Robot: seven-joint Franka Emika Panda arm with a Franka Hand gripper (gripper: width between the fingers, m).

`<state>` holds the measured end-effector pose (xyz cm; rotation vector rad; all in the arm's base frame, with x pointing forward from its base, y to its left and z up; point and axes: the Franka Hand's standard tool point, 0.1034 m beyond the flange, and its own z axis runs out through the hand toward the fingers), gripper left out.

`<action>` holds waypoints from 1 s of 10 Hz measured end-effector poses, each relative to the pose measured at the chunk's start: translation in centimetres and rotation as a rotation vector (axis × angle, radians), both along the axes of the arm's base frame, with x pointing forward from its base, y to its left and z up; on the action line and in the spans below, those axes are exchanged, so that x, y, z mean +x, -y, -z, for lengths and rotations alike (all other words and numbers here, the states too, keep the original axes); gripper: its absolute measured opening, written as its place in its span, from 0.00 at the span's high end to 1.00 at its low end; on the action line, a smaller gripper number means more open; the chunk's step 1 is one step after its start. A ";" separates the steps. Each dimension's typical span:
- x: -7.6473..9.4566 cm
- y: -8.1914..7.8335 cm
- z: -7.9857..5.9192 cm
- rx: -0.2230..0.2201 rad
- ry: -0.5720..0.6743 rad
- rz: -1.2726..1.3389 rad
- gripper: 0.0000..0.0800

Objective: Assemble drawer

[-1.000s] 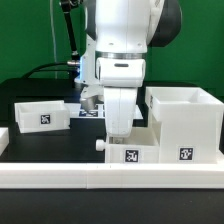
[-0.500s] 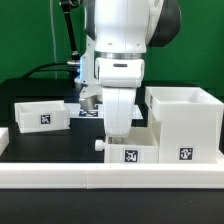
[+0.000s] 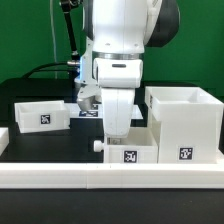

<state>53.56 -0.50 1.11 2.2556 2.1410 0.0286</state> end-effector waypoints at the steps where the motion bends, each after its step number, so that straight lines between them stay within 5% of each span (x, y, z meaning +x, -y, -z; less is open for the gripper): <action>1: 0.0 0.0 0.0 0.000 0.000 0.000 0.95; 10: -0.1 0.1 0.0 -0.006 -0.009 -0.010 0.95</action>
Offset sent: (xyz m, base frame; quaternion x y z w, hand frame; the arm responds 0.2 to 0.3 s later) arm 0.0010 0.0075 -0.0013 -0.0024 -0.0238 -0.0910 0.9956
